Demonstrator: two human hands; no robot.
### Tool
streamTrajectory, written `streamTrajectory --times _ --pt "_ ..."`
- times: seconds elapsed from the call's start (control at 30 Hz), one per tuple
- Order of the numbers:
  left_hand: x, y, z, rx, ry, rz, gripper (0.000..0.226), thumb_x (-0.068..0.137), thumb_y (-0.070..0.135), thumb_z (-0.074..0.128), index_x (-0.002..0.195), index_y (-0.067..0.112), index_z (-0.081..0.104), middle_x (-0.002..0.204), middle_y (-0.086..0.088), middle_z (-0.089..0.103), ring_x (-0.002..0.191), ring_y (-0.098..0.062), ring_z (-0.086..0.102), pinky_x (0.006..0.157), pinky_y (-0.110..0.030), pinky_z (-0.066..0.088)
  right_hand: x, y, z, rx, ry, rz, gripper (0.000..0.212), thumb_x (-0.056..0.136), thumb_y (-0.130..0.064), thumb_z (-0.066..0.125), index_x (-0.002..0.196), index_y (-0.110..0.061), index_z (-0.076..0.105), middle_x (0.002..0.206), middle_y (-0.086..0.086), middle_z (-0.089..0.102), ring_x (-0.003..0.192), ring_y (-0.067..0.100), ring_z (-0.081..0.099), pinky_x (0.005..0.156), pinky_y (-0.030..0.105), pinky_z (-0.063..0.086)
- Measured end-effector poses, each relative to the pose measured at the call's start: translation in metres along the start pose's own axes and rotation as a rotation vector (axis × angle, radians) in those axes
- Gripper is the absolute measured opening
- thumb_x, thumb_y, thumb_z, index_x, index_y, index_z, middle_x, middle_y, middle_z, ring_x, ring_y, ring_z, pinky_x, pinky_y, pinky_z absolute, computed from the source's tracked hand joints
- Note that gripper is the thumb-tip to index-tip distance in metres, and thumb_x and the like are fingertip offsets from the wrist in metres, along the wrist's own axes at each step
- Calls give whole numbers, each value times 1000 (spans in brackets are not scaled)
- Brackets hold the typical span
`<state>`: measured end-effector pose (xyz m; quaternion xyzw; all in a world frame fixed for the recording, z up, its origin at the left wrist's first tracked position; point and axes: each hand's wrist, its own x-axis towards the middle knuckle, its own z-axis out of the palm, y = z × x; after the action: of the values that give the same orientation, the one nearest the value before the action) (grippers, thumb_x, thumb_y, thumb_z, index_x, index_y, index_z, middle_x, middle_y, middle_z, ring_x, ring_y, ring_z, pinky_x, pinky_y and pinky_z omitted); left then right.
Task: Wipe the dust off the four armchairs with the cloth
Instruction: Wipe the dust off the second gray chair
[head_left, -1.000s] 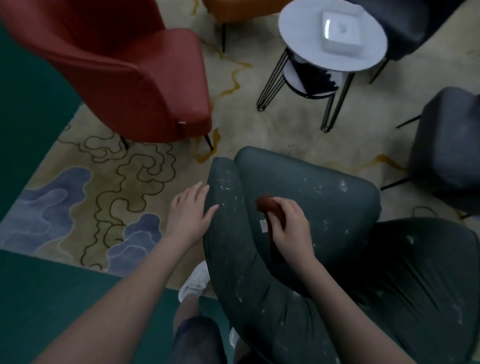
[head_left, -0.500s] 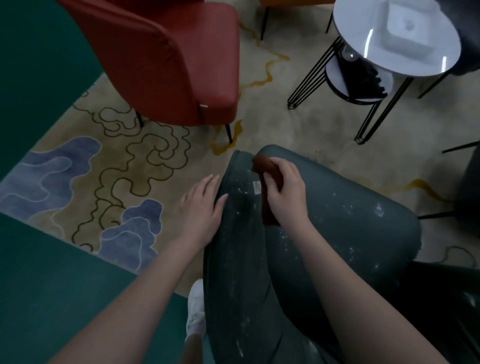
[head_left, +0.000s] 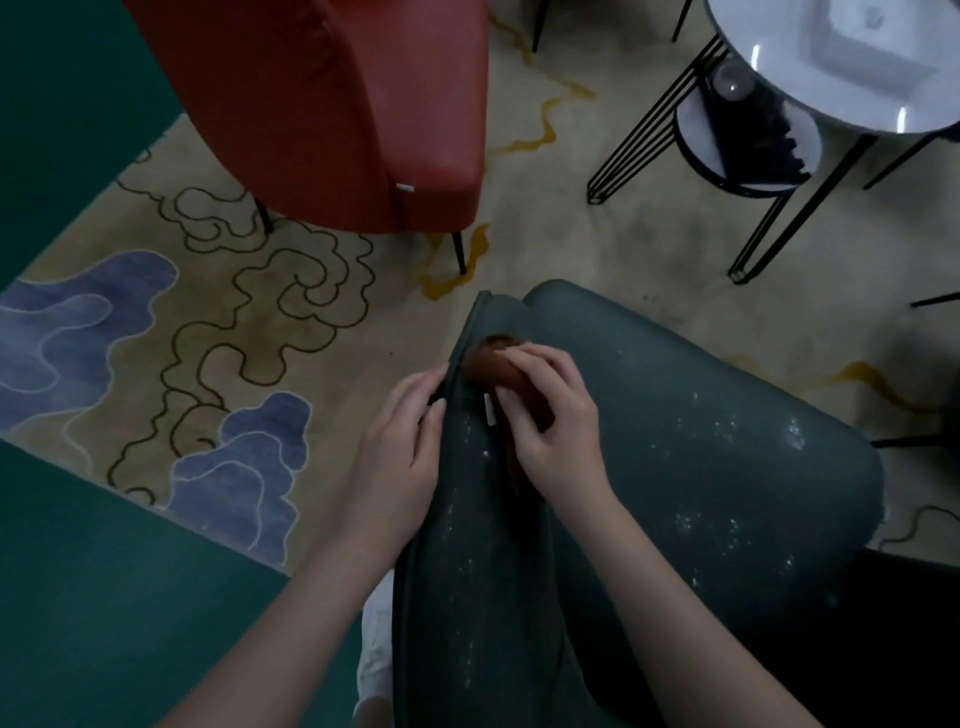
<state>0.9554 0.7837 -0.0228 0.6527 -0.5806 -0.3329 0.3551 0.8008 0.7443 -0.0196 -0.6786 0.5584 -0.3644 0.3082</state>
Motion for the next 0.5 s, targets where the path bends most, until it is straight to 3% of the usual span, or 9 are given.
streamTrajectory --times 0.27,0.33,0.5 --pt "-2 1 -1 6 11 11 42 100 26 38 137 15 55 131 8 55 119 -1 49 101 -13 37 16 11 6 101 179 251 27 97 -11 57 123 -14 64 116 -5 59 106 -2 51 91 2 34" --pt "-2 2 -1 -9 9 -2 41 101 26 38 136 16 55 130 9 55 119 0 49 100 -10 36 17 5 4 87 149 201 27 96 -10 58 121 -14 65 116 -3 61 106 -1 52 93 4 36" --pt "-2 2 -4 -40 0 -19 34 105 17 43 136 14 55 127 9 54 115 2 49 97 -8 37 23 -9 0 -45 -50 -8 28 93 -10 58 119 -11 66 122 4 58 115 18 53 102 26 42"
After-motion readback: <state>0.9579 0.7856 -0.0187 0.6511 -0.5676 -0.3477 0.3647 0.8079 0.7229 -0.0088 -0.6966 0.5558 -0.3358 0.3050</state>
